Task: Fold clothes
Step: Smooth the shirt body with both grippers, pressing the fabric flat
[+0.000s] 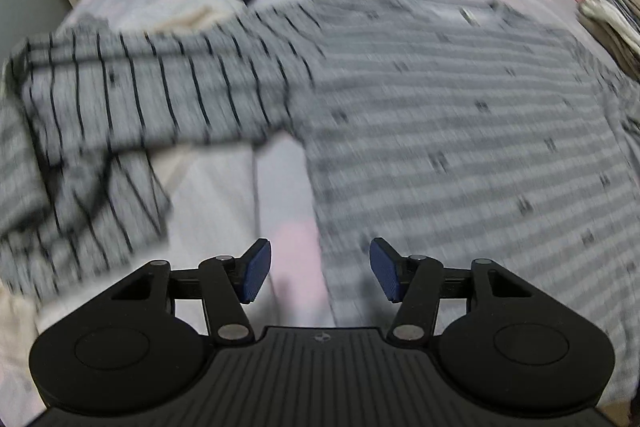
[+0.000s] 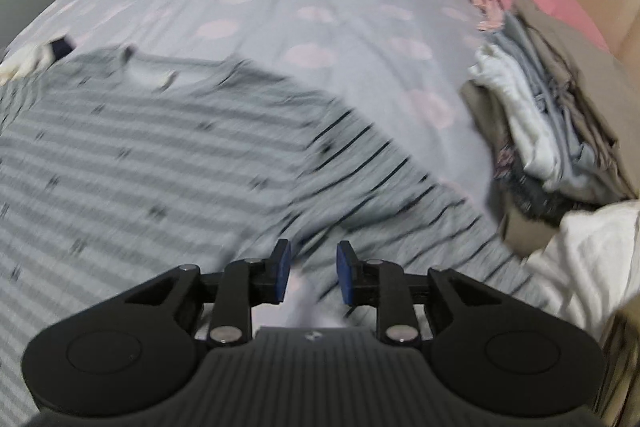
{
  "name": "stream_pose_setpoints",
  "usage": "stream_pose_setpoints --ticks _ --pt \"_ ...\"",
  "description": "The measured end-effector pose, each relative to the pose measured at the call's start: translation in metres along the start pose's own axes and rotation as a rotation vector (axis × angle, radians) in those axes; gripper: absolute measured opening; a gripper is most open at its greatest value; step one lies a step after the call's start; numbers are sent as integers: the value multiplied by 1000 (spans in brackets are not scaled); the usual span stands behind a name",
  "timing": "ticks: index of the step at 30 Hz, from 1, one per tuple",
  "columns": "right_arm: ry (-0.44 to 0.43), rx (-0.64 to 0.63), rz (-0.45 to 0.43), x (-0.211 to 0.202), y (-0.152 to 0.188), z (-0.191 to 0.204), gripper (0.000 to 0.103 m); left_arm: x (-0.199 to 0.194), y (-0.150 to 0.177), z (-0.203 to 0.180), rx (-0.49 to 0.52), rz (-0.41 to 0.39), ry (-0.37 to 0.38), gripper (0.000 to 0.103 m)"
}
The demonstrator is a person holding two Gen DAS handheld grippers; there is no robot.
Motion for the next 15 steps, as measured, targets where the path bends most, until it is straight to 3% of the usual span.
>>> stream_pose_setpoints --ticks 5,10,15 --pt "-44 -48 29 -26 44 35 29 -17 56 -14 -4 105 53 52" --pt "-44 -16 64 -47 78 47 29 -32 97 -19 37 172 52 52" --pt "-74 -38 65 -67 94 65 29 -33 129 -16 16 237 49 52"
Point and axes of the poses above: each gripper's, at about its wrist camera, not at the fingertips, and x roughly the way its jaws point, z to its left, y to its underside, the point moved 9 cm from there along x, roughly the way its jaws point, and after that the axes turned 12 degrees about -z, right-handed, at the moved point
